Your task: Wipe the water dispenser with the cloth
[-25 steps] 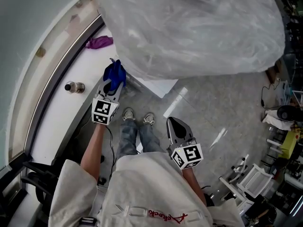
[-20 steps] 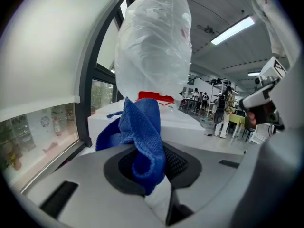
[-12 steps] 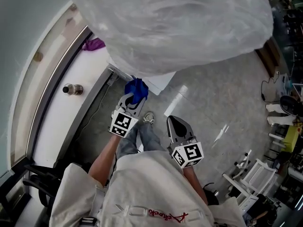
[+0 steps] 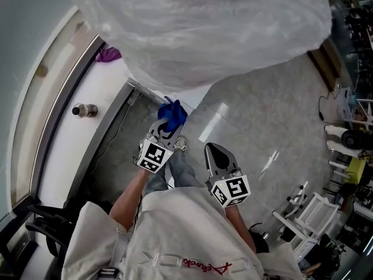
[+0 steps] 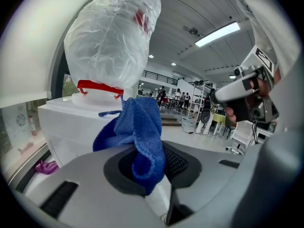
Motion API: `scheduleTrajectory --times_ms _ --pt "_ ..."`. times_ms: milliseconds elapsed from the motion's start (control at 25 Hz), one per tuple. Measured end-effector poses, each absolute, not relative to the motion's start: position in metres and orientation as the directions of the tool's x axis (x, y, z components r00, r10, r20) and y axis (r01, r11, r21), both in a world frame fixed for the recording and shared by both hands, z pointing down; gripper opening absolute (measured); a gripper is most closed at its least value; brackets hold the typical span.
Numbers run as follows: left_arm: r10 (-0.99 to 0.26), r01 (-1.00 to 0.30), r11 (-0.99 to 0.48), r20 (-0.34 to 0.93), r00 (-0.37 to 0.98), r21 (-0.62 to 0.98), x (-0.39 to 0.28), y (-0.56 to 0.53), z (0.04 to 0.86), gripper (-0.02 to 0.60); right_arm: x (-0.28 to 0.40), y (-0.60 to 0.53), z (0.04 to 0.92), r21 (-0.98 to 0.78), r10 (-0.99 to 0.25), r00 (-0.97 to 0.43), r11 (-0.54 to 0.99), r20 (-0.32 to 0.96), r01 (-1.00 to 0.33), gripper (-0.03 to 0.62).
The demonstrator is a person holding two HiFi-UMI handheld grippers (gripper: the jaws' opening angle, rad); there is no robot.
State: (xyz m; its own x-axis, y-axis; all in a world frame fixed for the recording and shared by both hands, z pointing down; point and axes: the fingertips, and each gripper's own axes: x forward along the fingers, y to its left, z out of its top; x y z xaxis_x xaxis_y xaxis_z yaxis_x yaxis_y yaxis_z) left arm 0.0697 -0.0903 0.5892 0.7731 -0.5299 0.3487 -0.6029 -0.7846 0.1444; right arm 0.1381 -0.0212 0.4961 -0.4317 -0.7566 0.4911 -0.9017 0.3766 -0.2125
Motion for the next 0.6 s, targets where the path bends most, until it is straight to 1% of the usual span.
scheduleTrajectory --times_ms 80,200,400,600 --pt "-0.555 -0.623 -0.772 0.343 0.758 0.127 0.056 -0.093 0.587 0.086 0.136 -0.021 0.497 -0.212 -0.752 -0.44 0.387 0.491 -0.898 0.015" --pt "-0.628 -0.69 -0.716 0.333 0.704 0.108 0.017 -0.104 0.582 0.086 0.131 -0.021 0.499 -0.216 -0.742 -0.456 0.404 0.492 -0.889 0.015" --pt "-0.75 -0.815 -0.575 0.351 0.56 0.071 -0.071 -0.138 0.592 0.086 0.118 -0.018 0.504 -0.225 -0.719 -0.483 0.431 0.5 -0.874 0.015" --pt "-0.82 -0.894 -0.447 0.384 0.423 0.029 -0.141 -0.181 0.619 0.086 0.119 -0.014 0.512 -0.218 -0.702 -0.48 0.434 0.527 -0.874 0.015"
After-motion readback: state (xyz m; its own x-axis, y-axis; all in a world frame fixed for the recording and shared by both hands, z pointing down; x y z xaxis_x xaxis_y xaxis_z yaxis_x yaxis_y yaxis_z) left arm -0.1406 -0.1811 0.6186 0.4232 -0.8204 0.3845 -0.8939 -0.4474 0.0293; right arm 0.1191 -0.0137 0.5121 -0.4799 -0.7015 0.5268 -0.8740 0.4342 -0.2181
